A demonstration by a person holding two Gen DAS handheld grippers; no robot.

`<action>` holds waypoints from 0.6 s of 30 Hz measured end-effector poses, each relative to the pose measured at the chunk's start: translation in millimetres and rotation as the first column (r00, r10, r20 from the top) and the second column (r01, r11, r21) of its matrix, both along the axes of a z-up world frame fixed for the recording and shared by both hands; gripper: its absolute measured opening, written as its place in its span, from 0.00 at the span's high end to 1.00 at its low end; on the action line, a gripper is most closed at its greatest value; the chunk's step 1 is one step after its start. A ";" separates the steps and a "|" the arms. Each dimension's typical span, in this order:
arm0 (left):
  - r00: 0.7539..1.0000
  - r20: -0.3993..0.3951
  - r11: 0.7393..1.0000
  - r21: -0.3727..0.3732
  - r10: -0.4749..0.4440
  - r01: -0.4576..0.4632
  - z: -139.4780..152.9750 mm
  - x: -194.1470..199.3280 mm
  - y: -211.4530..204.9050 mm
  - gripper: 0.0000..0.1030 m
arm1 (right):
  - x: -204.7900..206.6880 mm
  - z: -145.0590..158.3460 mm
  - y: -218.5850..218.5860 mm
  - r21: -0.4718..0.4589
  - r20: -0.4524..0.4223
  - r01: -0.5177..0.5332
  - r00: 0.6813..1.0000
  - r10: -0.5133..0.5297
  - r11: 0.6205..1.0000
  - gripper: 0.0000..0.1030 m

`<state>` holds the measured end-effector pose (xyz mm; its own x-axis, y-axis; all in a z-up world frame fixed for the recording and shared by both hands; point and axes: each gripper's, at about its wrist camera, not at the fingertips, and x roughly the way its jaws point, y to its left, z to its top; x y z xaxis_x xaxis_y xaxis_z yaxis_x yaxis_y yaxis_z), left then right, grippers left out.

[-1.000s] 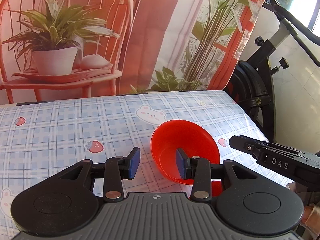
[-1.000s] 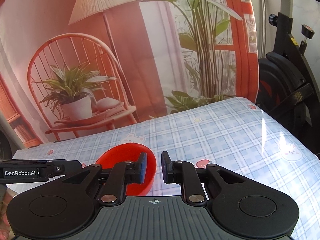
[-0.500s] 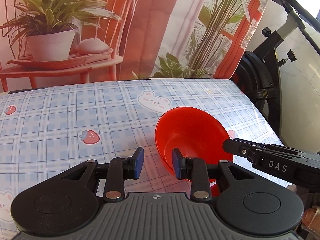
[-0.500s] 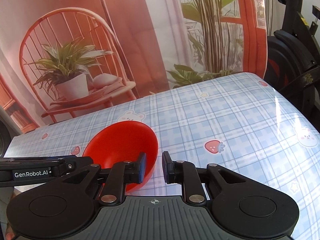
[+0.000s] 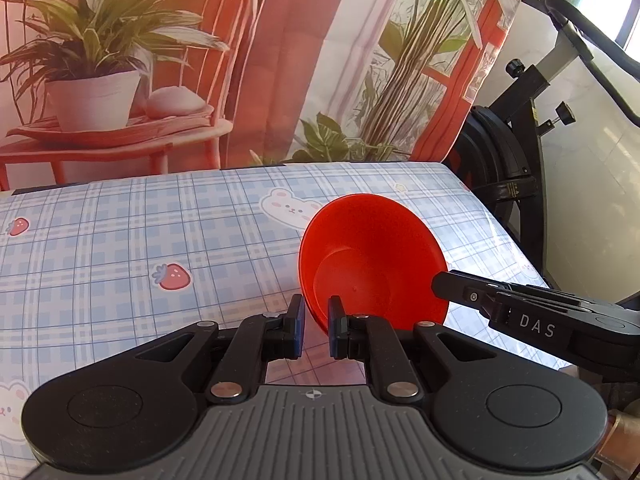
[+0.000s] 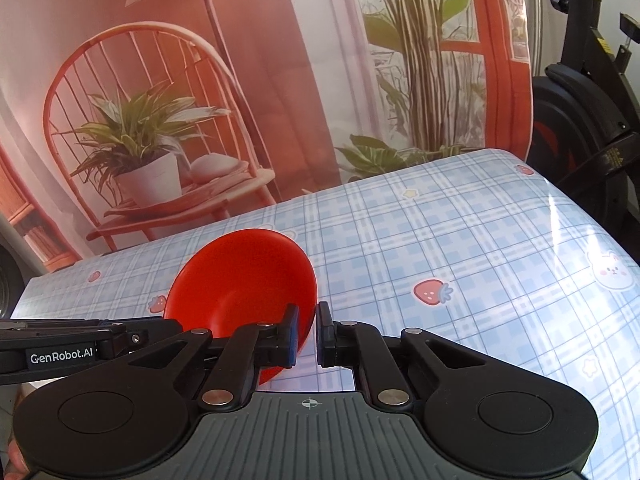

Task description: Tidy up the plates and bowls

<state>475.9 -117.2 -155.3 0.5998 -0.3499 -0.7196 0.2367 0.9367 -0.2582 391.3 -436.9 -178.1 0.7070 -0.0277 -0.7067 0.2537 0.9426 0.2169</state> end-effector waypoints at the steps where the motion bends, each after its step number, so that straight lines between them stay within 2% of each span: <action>1: 1.000 0.013 1.000 0.001 0.000 0.000 4.7 -1.9 -0.1 0.88 | -0.5 2.6 0.3 0.000 0.011 0.003 1.000 -0.003 1.000 0.92; 10: 0.997 0.080 1.000 0.004 0.023 -0.023 35.2 -12.3 6.6 0.87 | -1.9 25.9 9.4 -0.004 0.084 0.002 0.996 -0.001 1.000 0.92; 18: 0.994 0.106 0.999 -0.012 0.035 -0.034 54.9 -31.1 12.7 0.87 | -14.6 47.8 18.2 0.003 0.137 -0.005 0.991 0.005 1.000 0.92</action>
<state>444.8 -104.5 -100.4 0.6843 -0.3342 -0.6481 0.2306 0.9423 -0.2425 376.7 -418.7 -130.3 0.7973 -0.0218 -0.6032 0.2167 0.9430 0.2524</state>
